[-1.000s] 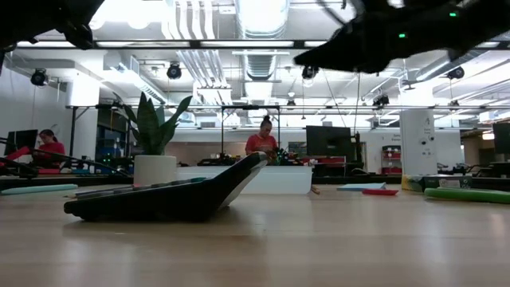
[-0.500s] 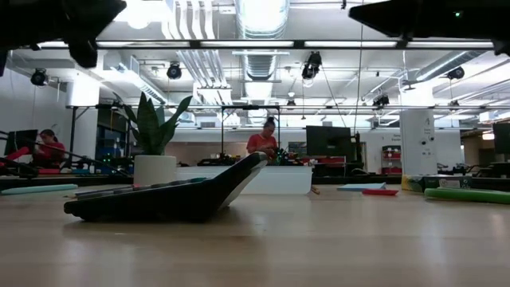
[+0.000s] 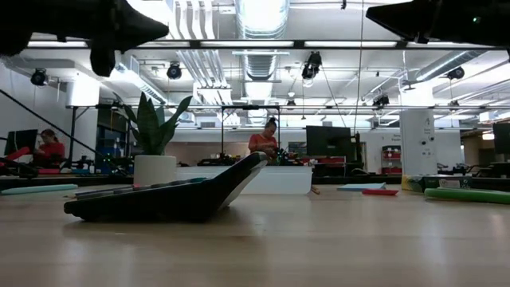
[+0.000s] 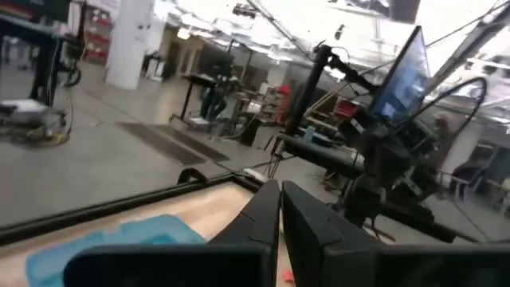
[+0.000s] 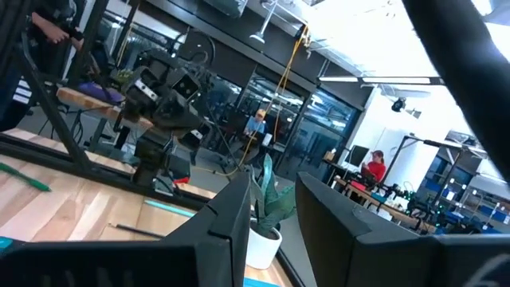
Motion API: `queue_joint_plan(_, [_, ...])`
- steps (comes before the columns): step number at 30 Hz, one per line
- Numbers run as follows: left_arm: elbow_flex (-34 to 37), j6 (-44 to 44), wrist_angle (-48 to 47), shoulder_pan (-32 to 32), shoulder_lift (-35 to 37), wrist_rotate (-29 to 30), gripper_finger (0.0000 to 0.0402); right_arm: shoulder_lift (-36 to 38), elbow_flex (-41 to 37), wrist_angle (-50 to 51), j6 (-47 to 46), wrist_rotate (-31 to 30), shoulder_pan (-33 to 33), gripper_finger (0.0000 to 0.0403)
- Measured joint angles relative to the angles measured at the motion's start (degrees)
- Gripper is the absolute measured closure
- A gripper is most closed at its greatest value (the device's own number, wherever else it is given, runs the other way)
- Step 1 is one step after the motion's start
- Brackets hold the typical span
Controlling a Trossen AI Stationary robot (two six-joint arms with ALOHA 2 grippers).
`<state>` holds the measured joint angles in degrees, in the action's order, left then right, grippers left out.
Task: Pack school essentials
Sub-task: Put the black pencil into the supply box
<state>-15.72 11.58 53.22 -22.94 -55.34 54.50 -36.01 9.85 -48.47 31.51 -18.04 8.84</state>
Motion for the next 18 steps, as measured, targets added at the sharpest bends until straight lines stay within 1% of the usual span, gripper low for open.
queue_joint_plan(2, [-2.38,3.89,-7.22,0.02,-2.11,1.60,0.0402,-0.11,0.00,-0.04,-0.39,0.00,0.00,0.0312])
queue_joint_plan(4, [-5.15,9.67,-16.15,0.42,-3.33,1.92,0.0402,-0.07,0.00,-0.03,-0.81,-0.01,0.00,0.0311])
queue_joint_plan(6, [-8.15,17.69,-27.01,1.13,-3.51,1.99,0.0402,0.00,-0.01,-0.05,-0.95,0.00,0.00,0.0310])
queue_joint_plan(8, [-11.44,26.87,-41.01,2.27,-3.42,0.94,0.0402,-0.02,0.00,-0.06,-1.05,0.00,0.00,0.0311])
queue_joint_plan(10, [-15.24,36.40,-55.51,3.96,-3.02,-2.16,0.0402,-0.04,-0.01,-0.06,-1.05,-0.01,0.00,0.0312])
queue_joint_plan(13, [-20.57,48.99,-74.80,7.20,-2.96,-9.42,0.0402,-0.04,-0.02,-0.07,-1.07,-0.02,0.00,0.0317])
queue_joint_plan(15, [-23.06,54.35,-84.04,9.66,-3.91,-14.43,0.0402,-0.04,0.00,-0.07,-1.05,-0.01,0.00,0.0320])
queue_joint_plan(18, [-25.00,58.18,-91.35,13.51,-5.64,-21.07,0.0402,-0.04,0.00,-0.07,-1.05,-0.02,0.00,0.0321])
